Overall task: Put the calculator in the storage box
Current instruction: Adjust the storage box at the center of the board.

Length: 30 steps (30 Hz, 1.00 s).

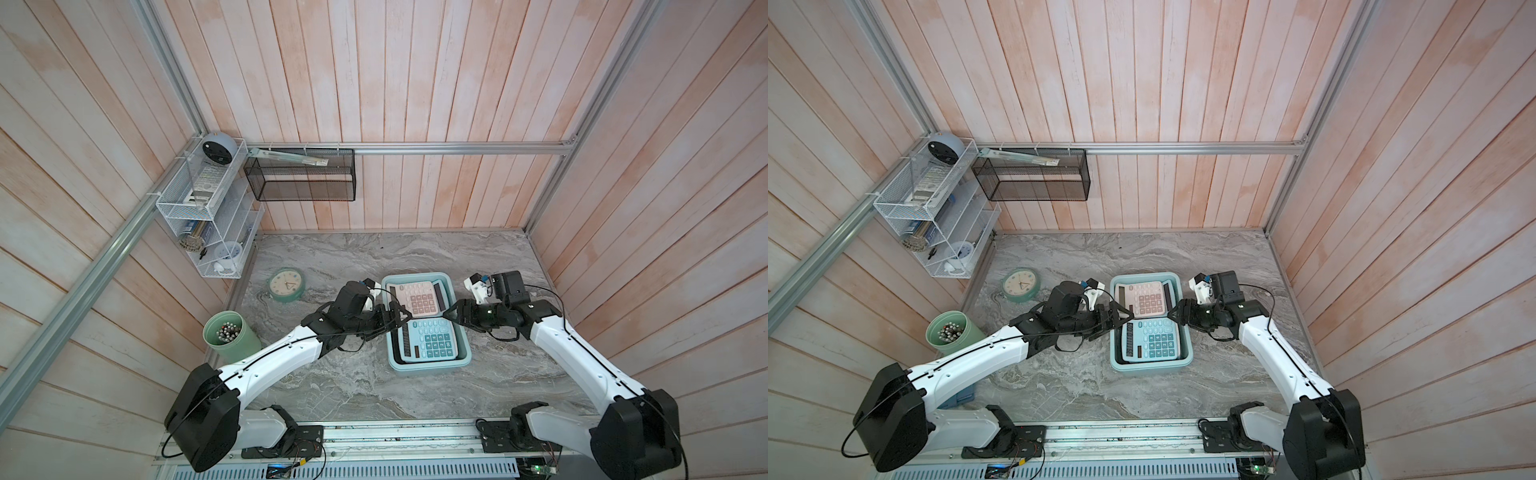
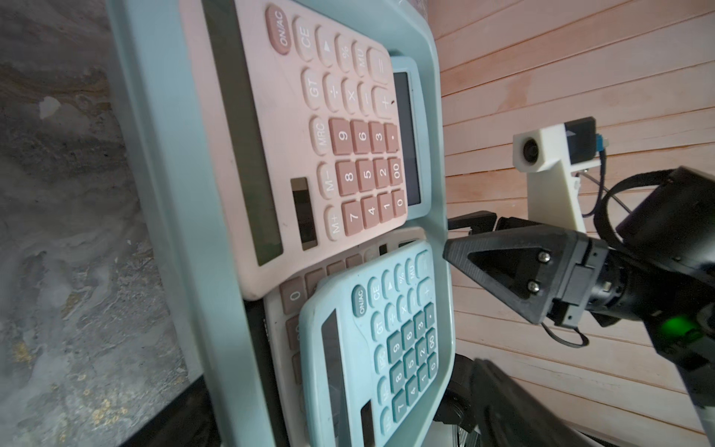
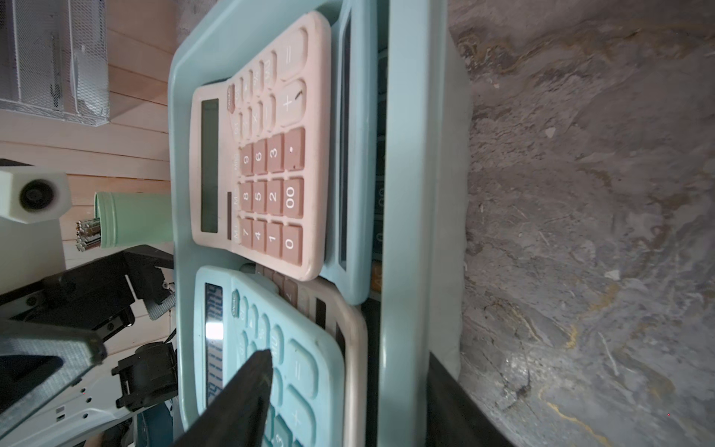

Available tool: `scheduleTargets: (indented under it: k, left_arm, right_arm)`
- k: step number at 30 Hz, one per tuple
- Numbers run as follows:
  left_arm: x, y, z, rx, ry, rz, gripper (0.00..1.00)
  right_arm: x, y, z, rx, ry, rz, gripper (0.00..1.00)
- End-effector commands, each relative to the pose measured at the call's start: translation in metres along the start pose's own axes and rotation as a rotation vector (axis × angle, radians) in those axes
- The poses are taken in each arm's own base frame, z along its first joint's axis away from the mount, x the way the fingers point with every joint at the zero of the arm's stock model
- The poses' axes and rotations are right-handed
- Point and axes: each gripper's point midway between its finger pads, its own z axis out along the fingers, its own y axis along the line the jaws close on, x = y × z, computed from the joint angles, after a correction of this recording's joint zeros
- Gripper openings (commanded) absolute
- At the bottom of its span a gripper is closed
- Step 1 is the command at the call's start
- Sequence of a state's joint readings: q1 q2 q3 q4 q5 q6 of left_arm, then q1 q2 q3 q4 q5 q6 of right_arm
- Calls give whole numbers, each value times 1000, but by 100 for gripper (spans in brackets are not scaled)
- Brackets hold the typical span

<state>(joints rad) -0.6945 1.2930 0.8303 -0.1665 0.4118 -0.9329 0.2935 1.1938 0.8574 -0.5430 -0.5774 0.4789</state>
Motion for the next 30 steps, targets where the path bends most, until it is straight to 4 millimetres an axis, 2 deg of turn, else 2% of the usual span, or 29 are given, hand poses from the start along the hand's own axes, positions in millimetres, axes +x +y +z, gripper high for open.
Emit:
scheduleTargets:
  k: [1, 11, 16, 21, 24, 27, 30]
  left_arm:
    - [6, -6, -12, 34, -13, 11, 100]
    - [16, 15, -35, -51, -49, 16, 100]
    - [10, 33, -44, -130, -93, 7, 100]
    - [-1, 34, -40, -124, -113, 5, 100]
    - [-10, 41, -39, -150, -146, -19, 100]
    - [-21, 61, -54, -249, -227, -39, 100]
    - [-30, 73, -79, -341, -322, -30, 100]
  right_arm:
    - [10, 26, 3, -94, 24, -39, 64]
    - [27, 50, 13, -134, 37, -67, 63]
    - [32, 55, 12, -148, 20, -69, 63]
    - [29, 50, 8, -115, -15, -80, 65]
    - [22, 41, -1, -51, -71, -90, 67]
    - [14, 26, -17, 28, -148, -104, 74]
    - [6, 8, -40, 134, -243, -121, 88]
